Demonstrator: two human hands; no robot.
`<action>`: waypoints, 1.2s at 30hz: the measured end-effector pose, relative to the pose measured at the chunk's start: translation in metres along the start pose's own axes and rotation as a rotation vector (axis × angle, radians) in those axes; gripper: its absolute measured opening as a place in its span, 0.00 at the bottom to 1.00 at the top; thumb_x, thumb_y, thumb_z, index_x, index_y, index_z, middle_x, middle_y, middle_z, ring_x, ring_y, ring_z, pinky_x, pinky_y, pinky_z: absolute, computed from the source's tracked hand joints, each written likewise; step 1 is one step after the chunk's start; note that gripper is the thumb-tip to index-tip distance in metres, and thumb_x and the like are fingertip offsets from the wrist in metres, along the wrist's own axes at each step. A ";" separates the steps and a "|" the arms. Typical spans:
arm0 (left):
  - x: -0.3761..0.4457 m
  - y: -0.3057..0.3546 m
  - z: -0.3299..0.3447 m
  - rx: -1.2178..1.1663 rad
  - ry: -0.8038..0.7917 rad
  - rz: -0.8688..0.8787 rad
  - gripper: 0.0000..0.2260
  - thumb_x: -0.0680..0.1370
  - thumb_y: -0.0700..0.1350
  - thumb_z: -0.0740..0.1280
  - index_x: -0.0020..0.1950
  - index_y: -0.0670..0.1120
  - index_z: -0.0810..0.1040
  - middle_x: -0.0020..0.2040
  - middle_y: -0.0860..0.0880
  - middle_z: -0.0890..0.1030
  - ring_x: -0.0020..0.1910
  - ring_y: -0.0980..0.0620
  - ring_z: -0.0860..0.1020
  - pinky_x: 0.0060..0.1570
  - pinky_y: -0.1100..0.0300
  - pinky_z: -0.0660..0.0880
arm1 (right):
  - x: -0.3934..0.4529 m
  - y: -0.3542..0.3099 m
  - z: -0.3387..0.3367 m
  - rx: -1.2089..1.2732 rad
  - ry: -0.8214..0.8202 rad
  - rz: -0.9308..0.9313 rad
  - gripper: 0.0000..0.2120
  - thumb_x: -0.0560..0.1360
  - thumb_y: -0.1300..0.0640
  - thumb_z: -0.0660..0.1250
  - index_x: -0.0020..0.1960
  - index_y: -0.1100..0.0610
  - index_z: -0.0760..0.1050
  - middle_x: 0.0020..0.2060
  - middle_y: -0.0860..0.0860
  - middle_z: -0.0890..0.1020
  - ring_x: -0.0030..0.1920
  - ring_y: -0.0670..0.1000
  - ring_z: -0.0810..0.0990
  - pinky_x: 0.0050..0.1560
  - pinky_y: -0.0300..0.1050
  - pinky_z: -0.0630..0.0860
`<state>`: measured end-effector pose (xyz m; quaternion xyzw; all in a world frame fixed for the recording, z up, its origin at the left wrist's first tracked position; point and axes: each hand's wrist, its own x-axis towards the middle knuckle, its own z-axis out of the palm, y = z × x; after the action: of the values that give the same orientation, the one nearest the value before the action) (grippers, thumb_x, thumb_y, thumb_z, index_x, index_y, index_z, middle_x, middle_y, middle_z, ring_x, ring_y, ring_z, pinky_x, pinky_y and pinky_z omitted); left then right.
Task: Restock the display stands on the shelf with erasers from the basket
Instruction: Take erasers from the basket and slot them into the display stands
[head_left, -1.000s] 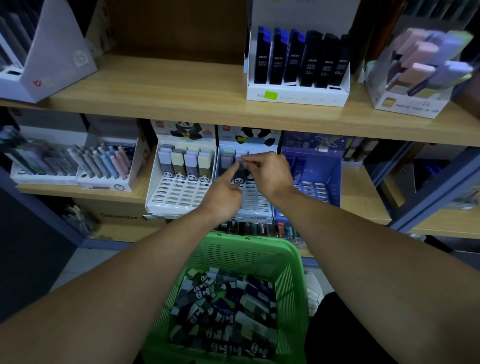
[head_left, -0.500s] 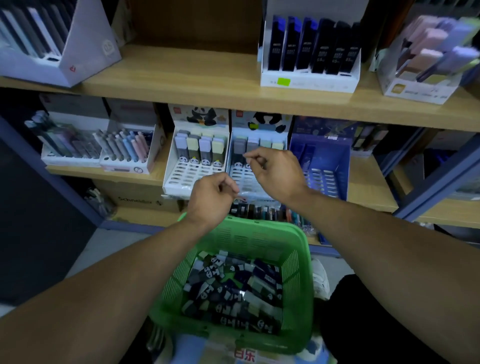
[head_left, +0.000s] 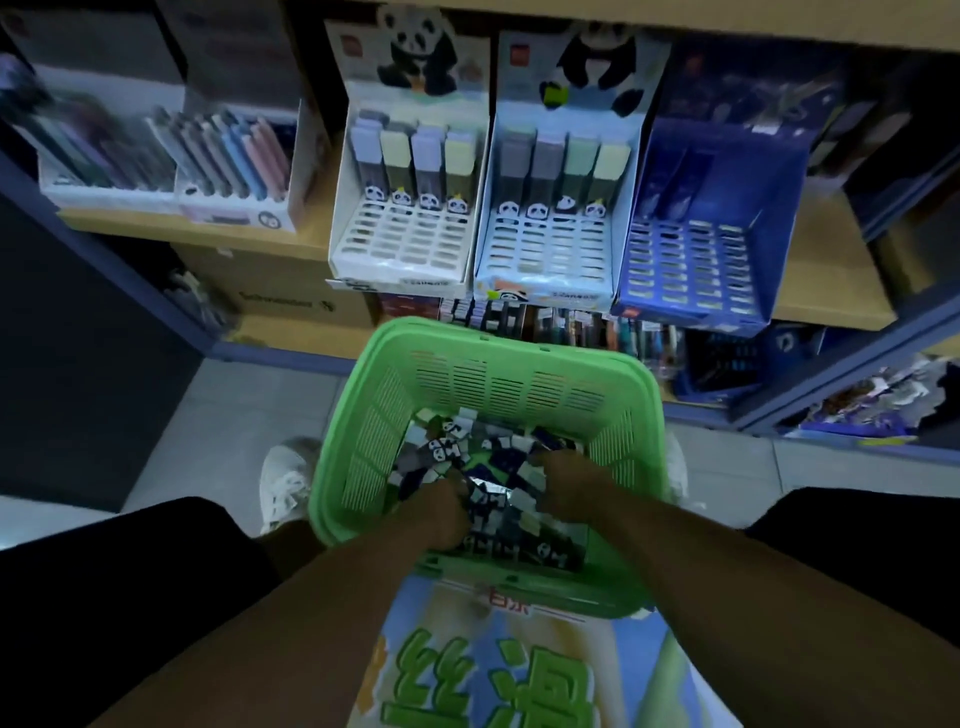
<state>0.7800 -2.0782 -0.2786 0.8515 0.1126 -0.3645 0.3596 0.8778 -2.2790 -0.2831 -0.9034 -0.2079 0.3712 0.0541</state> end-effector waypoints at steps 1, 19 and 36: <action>-0.001 0.007 0.001 -0.052 -0.117 -0.054 0.07 0.79 0.35 0.65 0.48 0.48 0.74 0.43 0.38 0.73 0.35 0.45 0.75 0.43 0.46 0.74 | 0.007 0.003 0.012 -0.003 -0.025 0.023 0.33 0.76 0.52 0.72 0.76 0.58 0.62 0.69 0.58 0.73 0.65 0.59 0.75 0.62 0.51 0.75; 0.020 0.008 0.022 -0.082 0.022 -0.138 0.23 0.80 0.47 0.67 0.75 0.46 0.69 0.75 0.45 0.68 0.70 0.45 0.71 0.67 0.54 0.70 | 0.033 0.023 0.068 -0.167 0.039 0.106 0.61 0.67 0.43 0.79 0.81 0.56 0.40 0.77 0.61 0.53 0.76 0.64 0.57 0.73 0.61 0.59; 0.026 0.002 0.024 -0.119 0.041 -0.183 0.21 0.79 0.47 0.68 0.71 0.47 0.73 0.70 0.45 0.74 0.65 0.46 0.75 0.65 0.54 0.72 | 0.031 0.024 0.076 -0.036 0.114 0.017 0.50 0.71 0.44 0.75 0.79 0.60 0.50 0.76 0.58 0.61 0.76 0.57 0.60 0.76 0.52 0.55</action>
<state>0.7861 -2.0986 -0.3071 0.8221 0.2185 -0.3709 0.3727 0.8534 -2.2924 -0.3640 -0.9256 -0.2037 0.3157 0.0464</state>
